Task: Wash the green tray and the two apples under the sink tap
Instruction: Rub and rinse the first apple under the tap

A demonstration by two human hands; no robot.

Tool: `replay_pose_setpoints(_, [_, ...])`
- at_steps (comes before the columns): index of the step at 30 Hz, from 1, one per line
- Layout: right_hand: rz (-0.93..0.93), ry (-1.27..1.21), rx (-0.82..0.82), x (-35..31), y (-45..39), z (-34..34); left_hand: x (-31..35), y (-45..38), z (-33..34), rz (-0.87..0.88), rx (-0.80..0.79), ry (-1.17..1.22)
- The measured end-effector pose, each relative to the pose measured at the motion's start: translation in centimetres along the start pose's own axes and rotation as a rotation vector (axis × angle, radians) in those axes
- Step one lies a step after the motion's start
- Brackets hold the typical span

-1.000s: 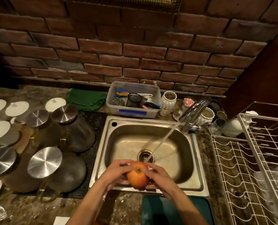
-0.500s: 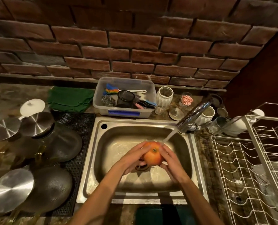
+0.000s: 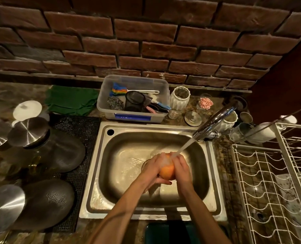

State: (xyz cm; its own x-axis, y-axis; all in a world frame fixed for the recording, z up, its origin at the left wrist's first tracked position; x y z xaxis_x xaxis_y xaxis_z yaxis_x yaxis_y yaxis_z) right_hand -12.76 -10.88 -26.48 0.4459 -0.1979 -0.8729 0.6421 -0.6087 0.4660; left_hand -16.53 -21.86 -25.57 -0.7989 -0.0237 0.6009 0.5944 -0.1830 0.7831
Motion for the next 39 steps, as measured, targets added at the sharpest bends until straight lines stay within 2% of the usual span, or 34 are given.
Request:
replay_pose_setpoints(4, [0.143,-0.138,-0.014,-0.1,-0.1,0.6,-0.6,0.0,-0.5,0.109,0.053,0.005])
replay_pose_setpoints(8, [0.402,-0.242,-0.031,1.2,-0.2,0.9,-0.9,0.0,-1.0,0.336,0.095,-0.222])
replay_pose_setpoints(10, [0.465,-0.230,-0.071,1.5,0.0,1.1,-1.0,-0.2,-0.9,0.383,0.122,-0.281])
replay_pose_setpoints(12, [0.425,-0.158,-0.086,1.5,0.0,1.3,-1.2,-0.3,-0.8,0.313,0.166,-0.256])
replay_pose_setpoints(17, [0.194,0.014,-0.036,0.6,0.3,0.8,-1.0,-0.8,-0.5,0.072,0.257,-0.088])
replay_pose_setpoints(22, [-0.102,0.107,-0.041,0.5,1.8,-0.1,-1.1,-0.7,-0.3,-0.090,0.182,0.076])
replay_pose_setpoints(24, [-0.180,0.126,-0.006,0.6,2.2,-0.4,-0.9,-0.8,-0.6,-0.143,0.194,0.058])
replay_pose_setpoints(26, [-0.171,0.122,0.040,0.7,2.5,-0.5,-0.6,-0.9,-0.7,-0.128,0.202,-0.022])
replay_pose_setpoints(29, [-0.095,0.131,0.151,0.8,2.2,-0.5,0.5,-1.0,-0.5,0.107,0.223,-0.225])
replay_pose_setpoints(32, [0.061,0.152,0.236,0.3,1.3,-0.4,0.7,-0.5,0.6,0.270,0.126,-0.317])
replay_pose_setpoints(34, [0.166,0.048,0.154,0.1,0.9,-0.1,0.6,-0.7,0.5,0.346,0.115,-0.331])
replay_pose_setpoints(39, [0.607,-0.196,-0.164,0.2,1.5,1.0,0.5,-1.3,0.1,0.519,0.111,-0.413])
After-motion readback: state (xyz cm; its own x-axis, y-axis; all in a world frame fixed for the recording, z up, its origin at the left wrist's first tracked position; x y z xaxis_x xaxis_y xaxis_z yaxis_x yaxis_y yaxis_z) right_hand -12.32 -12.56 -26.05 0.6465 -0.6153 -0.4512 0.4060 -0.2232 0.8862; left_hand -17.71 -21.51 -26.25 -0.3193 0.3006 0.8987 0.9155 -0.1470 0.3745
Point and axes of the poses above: each hand's wrist, its own y-axis away from the middle knuckle, its own z-axis out of the palm, x = y × z, the point moved 5 cm from there along -y, towards the middle knuckle, and after that the axes turned 15 degrees about x, right-handed, at the moved point
